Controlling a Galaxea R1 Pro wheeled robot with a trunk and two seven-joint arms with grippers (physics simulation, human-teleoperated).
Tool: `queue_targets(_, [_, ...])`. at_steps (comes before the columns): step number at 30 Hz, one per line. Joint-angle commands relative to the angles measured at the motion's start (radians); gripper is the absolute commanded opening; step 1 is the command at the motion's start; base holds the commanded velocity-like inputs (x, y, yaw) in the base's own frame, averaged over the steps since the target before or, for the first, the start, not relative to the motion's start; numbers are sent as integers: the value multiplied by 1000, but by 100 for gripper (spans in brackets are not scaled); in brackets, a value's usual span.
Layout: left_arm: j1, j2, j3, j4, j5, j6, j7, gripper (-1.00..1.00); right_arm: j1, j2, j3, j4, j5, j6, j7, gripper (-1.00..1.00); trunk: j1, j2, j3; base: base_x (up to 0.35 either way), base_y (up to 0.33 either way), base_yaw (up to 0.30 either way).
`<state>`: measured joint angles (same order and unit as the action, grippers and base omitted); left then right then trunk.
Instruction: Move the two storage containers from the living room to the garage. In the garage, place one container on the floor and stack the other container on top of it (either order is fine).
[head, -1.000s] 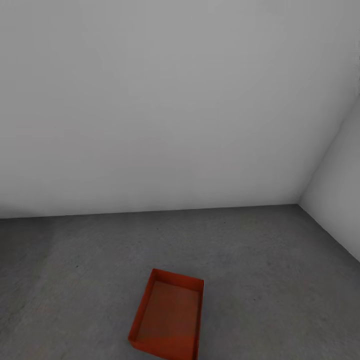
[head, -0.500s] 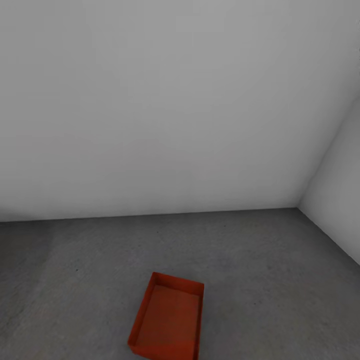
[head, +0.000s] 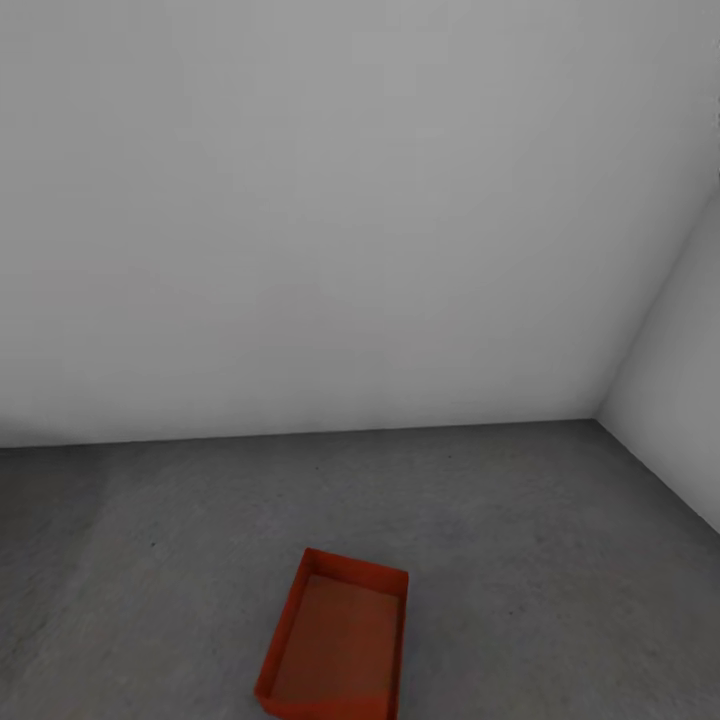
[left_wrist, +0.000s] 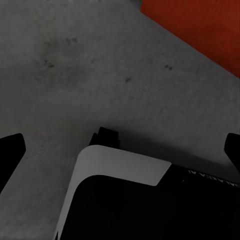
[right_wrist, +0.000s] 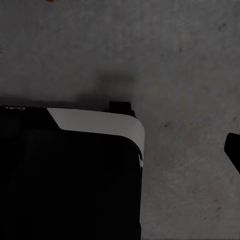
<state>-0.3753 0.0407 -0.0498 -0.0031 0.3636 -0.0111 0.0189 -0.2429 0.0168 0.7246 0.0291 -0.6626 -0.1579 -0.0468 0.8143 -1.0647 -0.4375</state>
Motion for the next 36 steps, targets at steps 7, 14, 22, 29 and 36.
queue_targets(7, [0,-3,-7,-2,0,-1,3,100,-1,2,9,3,-4,-4,-1,100,0,-1,10,0,0,0])
queue_targets(14, [0,-1,-8,-2,-2,-1,3,100,-1,6,9,3,-2,-2,-1,100,0,-1,21,0,0,0])
queue_targets(22, [0,-1,-9,-2,-3,-1,3,100,-1,10,10,3,-2,1,-1,100,0,-1,33,0,0,0])
queue_targets(29, [0,-1,-9,-2,-3,-1,3,100,10,9,10,3,-2,-4,-1,100,0,-1,44,0,0,0])
queue_targets(36, [0,-2,-9,-2,-3,-1,3,100,13,8,10,3,-2,-4,-1,100,0,-1,55,0,0,0])
